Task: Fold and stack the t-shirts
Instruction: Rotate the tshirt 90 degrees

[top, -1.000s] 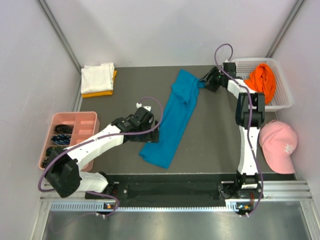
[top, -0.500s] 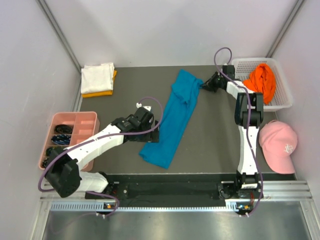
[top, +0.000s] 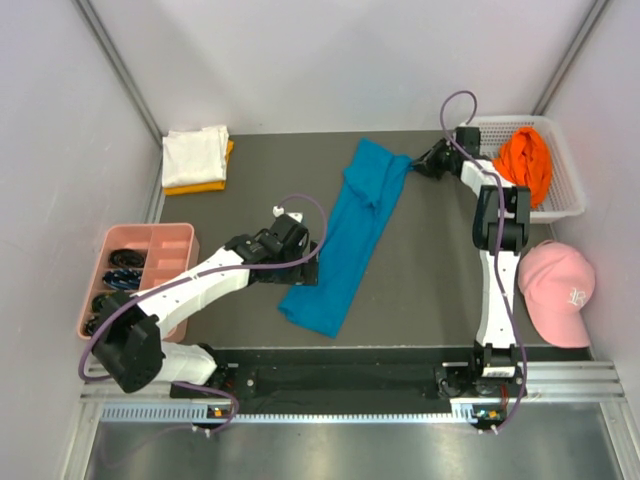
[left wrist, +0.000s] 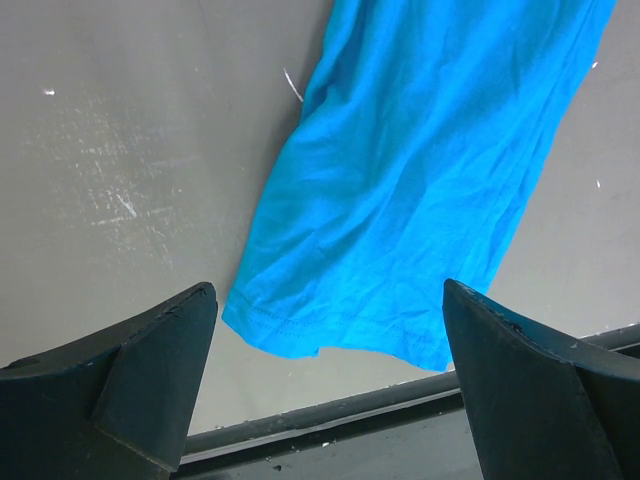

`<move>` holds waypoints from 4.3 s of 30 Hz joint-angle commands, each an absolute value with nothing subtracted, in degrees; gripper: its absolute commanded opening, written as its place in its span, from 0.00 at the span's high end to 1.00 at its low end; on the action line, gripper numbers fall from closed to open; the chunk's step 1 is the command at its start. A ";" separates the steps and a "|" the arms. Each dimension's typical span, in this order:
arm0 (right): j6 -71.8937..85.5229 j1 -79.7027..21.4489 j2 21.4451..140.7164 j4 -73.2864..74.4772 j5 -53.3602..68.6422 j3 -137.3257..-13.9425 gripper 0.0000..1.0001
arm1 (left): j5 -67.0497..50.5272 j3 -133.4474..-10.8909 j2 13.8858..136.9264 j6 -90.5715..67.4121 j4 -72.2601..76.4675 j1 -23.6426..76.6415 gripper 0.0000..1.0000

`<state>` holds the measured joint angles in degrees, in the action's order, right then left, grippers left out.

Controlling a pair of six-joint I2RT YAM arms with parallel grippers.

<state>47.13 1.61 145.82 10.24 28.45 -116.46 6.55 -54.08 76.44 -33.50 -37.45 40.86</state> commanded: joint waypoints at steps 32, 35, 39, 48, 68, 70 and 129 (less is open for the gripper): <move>34.54 4.57 126.22 0.88 27.07 -103.01 0.51 | 5.80 -52.38 76.03 -32.87 -33.31 40.96 0.01; 34.10 3.87 124.02 1.05 27.77 -102.31 0.51 | 5.89 -52.03 75.67 -32.70 -33.31 40.96 0.01; 32.08 1.85 122.61 6.58 29.09 -104.58 0.51 | 5.63 -51.86 75.67 -32.43 -32.26 40.96 0.01; 30.85 0.26 122.16 7.39 31.28 -97.74 0.50 | 5.10 -50.28 73.84 -32.43 -31.64 40.96 0.01; 24.08 -2.20 121.73 26.53 -6.31 -98.69 0.50 | 4.92 -48.95 73.39 -32.08 -31.02 40.96 0.01; 23.91 -2.11 122.25 27.50 -9.47 -99.31 0.51 | 5.10 -48.96 73.30 -31.99 -31.03 40.96 0.01; 22.59 -7.82 135.70 11.16 27.24 -111.63 0.50 | 4.83 -47.99 77.69 -31.82 -27.51 40.87 0.01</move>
